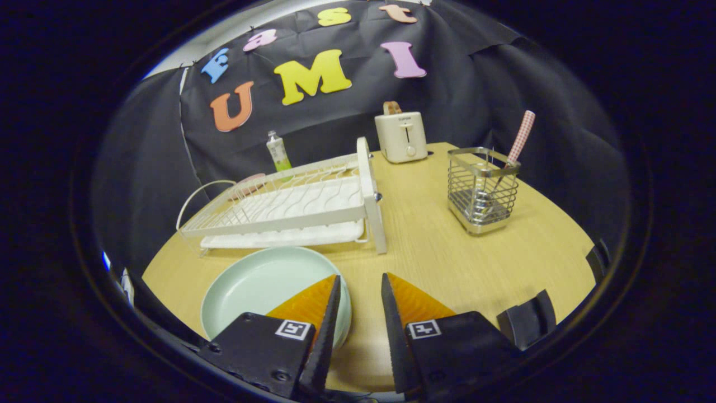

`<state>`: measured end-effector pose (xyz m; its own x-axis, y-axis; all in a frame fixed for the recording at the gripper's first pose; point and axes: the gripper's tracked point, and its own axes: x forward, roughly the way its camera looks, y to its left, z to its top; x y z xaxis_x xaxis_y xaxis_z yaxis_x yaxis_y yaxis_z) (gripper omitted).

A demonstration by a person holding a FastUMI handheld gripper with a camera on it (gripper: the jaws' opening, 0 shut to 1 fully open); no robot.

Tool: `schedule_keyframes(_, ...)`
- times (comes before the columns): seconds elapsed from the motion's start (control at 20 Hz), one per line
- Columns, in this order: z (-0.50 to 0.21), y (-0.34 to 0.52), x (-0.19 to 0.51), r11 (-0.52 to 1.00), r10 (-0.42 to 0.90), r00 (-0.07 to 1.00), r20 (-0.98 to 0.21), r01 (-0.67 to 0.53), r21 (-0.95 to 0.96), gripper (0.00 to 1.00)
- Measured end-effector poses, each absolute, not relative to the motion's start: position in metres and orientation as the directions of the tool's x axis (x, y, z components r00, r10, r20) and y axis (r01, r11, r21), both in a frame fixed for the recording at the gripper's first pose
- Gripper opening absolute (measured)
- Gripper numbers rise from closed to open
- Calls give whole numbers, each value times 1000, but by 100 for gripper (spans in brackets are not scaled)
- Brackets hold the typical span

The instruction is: Take the plate from the dish rack, then take the spoon from the basket and place it into the plate.

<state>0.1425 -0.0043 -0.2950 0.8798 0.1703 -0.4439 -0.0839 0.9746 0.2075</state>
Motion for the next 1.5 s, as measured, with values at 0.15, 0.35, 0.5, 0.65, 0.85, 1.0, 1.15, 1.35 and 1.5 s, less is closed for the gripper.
schedule_keyframes(0.15,-275,-25,145,967,193,918,-346,-116,229,73)
schedule_keyframes(0.35,-255,-63,144,980,157,964,-214,-125,155,100)
schedule_keyframes(0.5,-244,-90,144,979,136,977,-163,-107,174,100)
schedule_keyframes(0.65,-229,-124,150,983,89,986,-140,-64,173,100)
schedule_keyframes(0.85,-215,-171,173,990,12,993,-114,5,142,100)
schedule_keyframes(1.0,-211,-194,202,991,-11,988,-155,32,132,100)
schedule_keyframes(1.15,-205,-208,234,987,-36,984,-173,62,148,91)
schedule_keyframes(1.35,-201,-204,261,990,-57,985,-166,78,122,64)
schedule_keyframes(1.5,-195,-186,261,995,-46,986,-162,60,84,39)
